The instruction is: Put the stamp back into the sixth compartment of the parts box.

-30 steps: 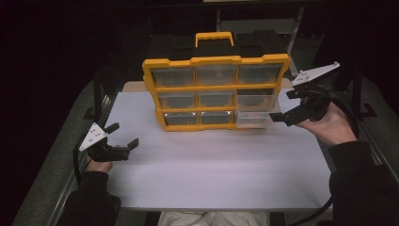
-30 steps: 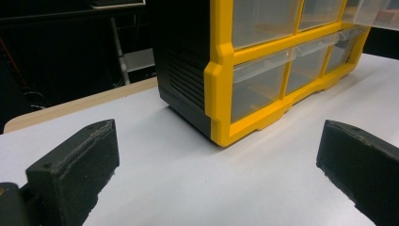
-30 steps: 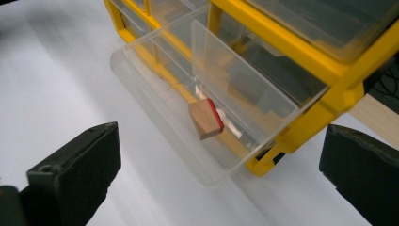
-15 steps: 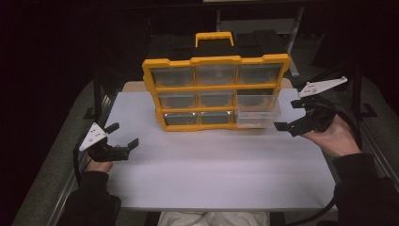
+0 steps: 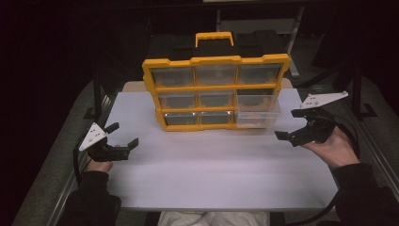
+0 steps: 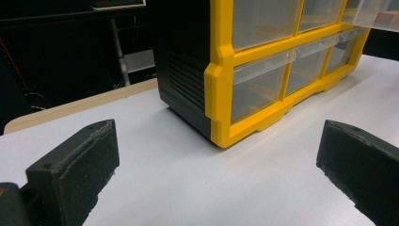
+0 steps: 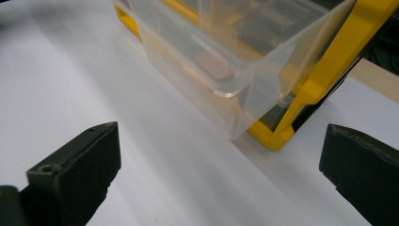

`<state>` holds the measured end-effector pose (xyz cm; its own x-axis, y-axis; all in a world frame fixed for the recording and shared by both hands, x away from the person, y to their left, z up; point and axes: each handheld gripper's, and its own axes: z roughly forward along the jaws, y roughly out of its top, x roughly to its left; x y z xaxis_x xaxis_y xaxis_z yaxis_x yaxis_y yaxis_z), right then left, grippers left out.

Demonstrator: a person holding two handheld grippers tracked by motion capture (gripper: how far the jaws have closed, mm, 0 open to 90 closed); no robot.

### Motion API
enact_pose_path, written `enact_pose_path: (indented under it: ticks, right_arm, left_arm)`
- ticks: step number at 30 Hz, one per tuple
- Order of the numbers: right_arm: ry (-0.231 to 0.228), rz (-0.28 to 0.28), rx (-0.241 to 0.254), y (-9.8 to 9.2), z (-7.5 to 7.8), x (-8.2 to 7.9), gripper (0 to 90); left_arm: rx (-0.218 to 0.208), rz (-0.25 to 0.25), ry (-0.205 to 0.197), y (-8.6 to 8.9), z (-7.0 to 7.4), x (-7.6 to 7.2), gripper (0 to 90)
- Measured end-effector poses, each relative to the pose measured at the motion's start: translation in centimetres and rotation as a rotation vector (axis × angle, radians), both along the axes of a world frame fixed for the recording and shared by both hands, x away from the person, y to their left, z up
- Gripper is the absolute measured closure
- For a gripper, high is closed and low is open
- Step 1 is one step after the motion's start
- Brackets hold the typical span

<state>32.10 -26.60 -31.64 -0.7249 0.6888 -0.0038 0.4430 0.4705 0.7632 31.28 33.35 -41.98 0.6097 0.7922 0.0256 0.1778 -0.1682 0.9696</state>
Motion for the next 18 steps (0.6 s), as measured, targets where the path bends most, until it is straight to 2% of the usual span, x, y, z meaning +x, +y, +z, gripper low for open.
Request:
enact_pose_path:
  ticks: [4,10,18]
  right_arm:
    - [0.004,0.000,0.005,-0.2,-1.0,-0.4,0.0]
    - [-0.033,-0.029,0.021,-0.7,-1.9,-0.9,0.0]
    - [-0.031,-0.044,0.043,-1.2,-3.0,-1.4,0.0]
  left_arm:
    - [0.000,-0.001,0.000,0.0,0.0,0.0,0.0]
    - [-0.002,0.000,0.001,0.0,0.0,0.0,0.0]
    - [0.000,0.000,0.000,0.0,0.0,0.0,0.0]
